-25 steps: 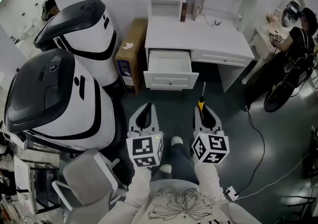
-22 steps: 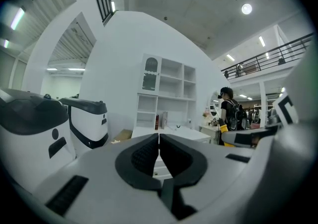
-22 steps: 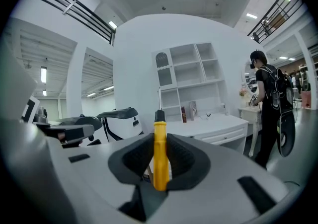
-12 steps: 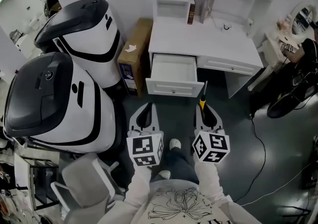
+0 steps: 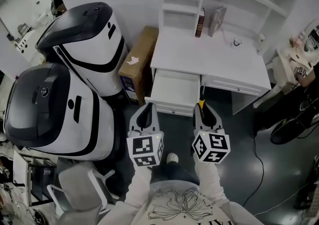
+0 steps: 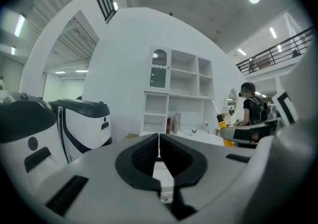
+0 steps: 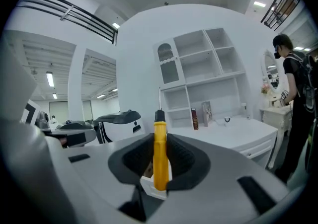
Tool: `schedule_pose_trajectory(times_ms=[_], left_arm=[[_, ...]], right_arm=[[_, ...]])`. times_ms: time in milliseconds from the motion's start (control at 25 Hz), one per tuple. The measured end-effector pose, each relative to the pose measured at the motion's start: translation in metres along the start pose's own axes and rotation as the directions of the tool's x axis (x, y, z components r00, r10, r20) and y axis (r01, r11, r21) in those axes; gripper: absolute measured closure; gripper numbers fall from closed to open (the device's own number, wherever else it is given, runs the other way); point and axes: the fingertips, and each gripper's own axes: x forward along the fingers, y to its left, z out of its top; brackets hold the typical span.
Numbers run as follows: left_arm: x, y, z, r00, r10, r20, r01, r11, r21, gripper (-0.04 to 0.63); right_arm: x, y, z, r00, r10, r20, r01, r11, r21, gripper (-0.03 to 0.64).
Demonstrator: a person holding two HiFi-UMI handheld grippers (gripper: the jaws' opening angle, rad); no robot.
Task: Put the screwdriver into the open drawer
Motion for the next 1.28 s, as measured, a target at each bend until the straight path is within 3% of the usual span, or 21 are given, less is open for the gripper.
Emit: schedule_pose_trajectory(times_ms=[480, 1280], left_arm=[[0.076, 0.002, -0.004, 0.998, 0.054, -0.034, -0.055, 0.998, -0.024, 0.588], [0.194, 0.036, 0.001, 0.996, 0.038, -0.085, -0.039, 0.999, -0.011, 0.588]], right_arm=[[0.076, -0.031, 0.003, 0.996, 0.072, -0.048, -0.072, 0.997, 0.001, 0.541], [0.191, -0.059, 0.004, 0.993, 0.053, -0.102, -0.05, 0.998, 0.034, 0.541]])
